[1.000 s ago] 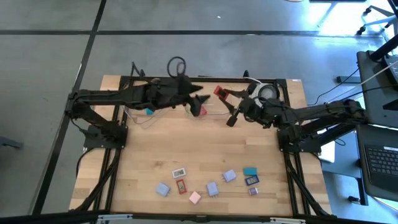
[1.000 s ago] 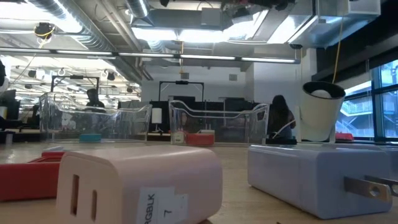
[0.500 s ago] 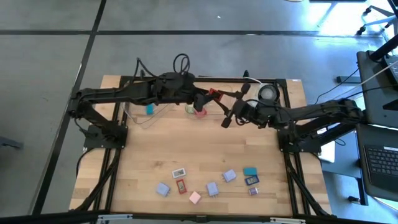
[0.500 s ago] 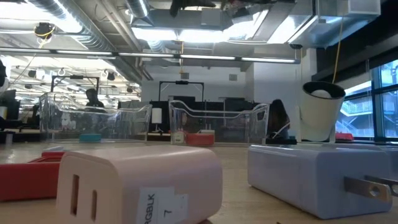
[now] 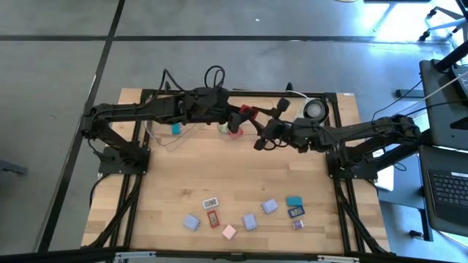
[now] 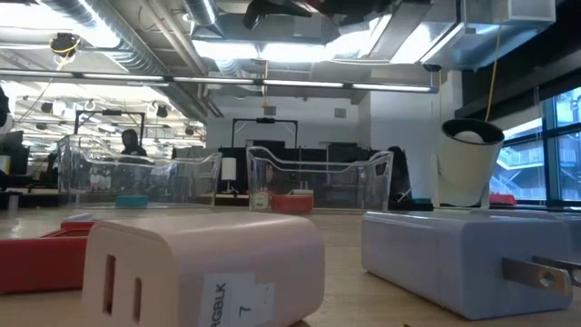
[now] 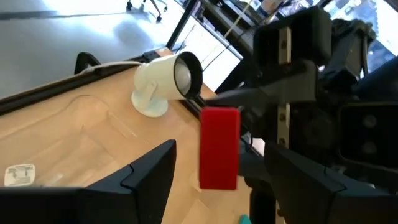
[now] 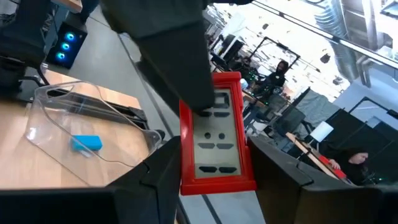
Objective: Pick & Place Office items
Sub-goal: Put the top red digital timer into the left transparent bin
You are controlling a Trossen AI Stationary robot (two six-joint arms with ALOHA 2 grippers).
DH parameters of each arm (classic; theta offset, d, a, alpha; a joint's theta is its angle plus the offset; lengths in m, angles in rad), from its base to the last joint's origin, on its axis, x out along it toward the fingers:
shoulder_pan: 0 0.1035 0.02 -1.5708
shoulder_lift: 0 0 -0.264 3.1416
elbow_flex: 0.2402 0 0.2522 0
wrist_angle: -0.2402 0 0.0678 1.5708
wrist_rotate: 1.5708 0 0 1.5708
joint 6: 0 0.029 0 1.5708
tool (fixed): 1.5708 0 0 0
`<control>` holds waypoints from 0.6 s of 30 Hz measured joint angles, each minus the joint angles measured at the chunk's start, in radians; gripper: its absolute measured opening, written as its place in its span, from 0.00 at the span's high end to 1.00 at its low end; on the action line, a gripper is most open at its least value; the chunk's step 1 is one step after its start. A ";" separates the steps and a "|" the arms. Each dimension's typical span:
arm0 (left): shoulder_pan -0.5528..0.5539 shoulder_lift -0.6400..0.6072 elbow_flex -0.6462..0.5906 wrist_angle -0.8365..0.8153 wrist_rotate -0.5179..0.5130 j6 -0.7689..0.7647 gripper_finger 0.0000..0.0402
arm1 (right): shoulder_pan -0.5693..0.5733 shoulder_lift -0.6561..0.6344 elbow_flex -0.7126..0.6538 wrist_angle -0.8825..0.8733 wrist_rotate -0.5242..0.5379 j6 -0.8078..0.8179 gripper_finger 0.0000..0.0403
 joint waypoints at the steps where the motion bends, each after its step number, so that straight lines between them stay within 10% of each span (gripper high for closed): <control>1: 0.001 0.000 0.000 0.000 -0.002 0.000 0.41 | 0.000 0.000 0.000 0.000 0.001 0.001 0.59; 18: 0.003 0.000 0.000 -0.003 0.008 0.025 0.66 | 0.000 -0.001 0.000 -0.018 0.000 0.005 0.59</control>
